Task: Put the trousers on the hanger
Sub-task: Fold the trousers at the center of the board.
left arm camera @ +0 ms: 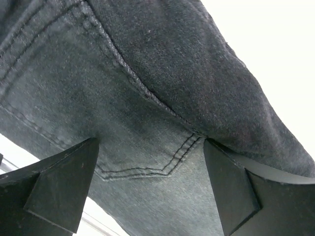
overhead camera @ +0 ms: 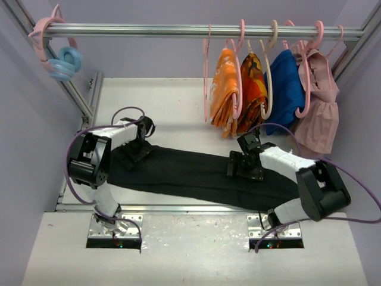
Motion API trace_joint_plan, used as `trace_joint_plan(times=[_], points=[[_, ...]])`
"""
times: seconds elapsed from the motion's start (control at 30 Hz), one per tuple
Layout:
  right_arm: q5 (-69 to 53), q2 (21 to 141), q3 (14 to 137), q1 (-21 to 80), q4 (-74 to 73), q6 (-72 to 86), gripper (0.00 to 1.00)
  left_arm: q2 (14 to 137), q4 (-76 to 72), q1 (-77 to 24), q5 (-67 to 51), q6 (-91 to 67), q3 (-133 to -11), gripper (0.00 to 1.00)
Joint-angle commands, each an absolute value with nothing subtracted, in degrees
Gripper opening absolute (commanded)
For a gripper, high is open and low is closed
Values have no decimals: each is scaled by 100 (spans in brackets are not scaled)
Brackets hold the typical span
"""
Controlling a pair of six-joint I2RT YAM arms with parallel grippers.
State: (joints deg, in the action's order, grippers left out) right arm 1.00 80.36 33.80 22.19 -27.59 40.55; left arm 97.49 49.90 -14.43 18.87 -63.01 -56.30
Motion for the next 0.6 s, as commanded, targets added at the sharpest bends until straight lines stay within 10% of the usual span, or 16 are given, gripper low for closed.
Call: trace_joint_plan(times=[0.0, 0.23, 0.57], points=[[586, 9311, 4040, 2228, -1734, 3945, 99, 10738, 4914, -895, 2316, -6221, -6641, 89], [569, 9777, 5532, 2232, -2524, 3569, 99, 11159, 5569, -597, 2851, -5998, -7905, 92], [-163, 7994, 4843, 2519, -2526, 2524, 92, 8738, 5464, -792, 3034, -5828, -6879, 100]])
